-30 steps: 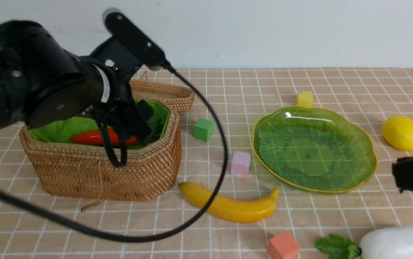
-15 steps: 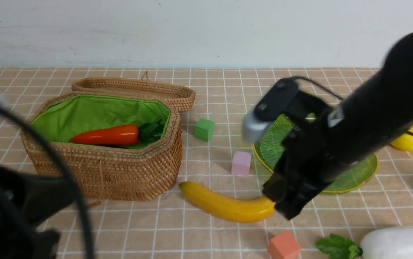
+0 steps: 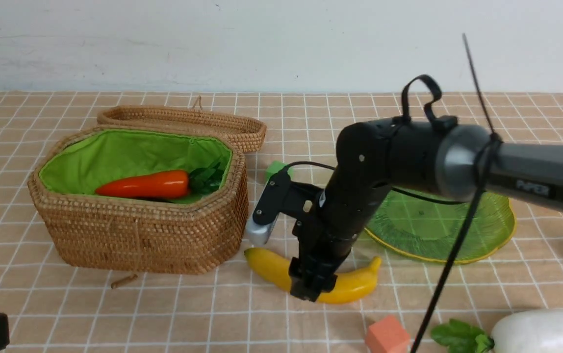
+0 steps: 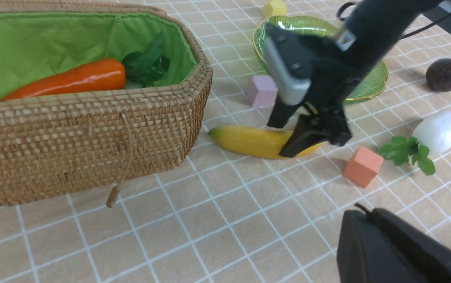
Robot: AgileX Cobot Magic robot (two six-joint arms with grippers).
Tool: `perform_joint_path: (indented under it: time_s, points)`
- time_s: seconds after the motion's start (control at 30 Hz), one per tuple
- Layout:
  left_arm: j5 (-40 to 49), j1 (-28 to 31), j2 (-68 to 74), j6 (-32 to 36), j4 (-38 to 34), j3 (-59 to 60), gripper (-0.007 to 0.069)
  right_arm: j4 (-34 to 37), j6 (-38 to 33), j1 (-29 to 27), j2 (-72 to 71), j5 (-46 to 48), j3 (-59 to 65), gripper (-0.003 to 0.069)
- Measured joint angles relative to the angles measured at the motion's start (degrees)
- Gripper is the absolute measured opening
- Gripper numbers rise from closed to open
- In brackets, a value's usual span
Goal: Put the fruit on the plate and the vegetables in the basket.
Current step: Use the right arm to grab a banana and put it into the right plate
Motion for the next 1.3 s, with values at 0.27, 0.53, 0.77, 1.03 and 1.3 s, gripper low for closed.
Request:
perform_joint_path:
  time_s: [0.27,0.53,0.77,1.03,1.3]
  points:
    - [-0.83,0.0,-0.02,0.0,0.06,0.0,-0.0013,-2.45,-0.17,0.0,3.57,0.98,-2.89,0.0317]
    - [-5.72,0.0,0.36,1.53,1.25,0.0,-0.0013,-5.05,16.13,-2.0,-4.64,11.04,-10.17,0.0319]
    - [-11.98,0.0,5.67,2.57,0.93,0.05,-0.0013,-7.65,29.62,-15.93,-6.49,6.03,-11.27,0.0319]
    - [-11.53,-0.12,8.98,2.57,-0.88,0.11,-0.0013,-1.46,32.25,-23.57,-0.95,-0.16,-11.12,0.0319]
    - [-11.47,-0.12,9.1,3.07,-1.05,0.11,-0.0011,-2.2,32.25,-24.2,1.43,1.41,-11.12,0.0472]
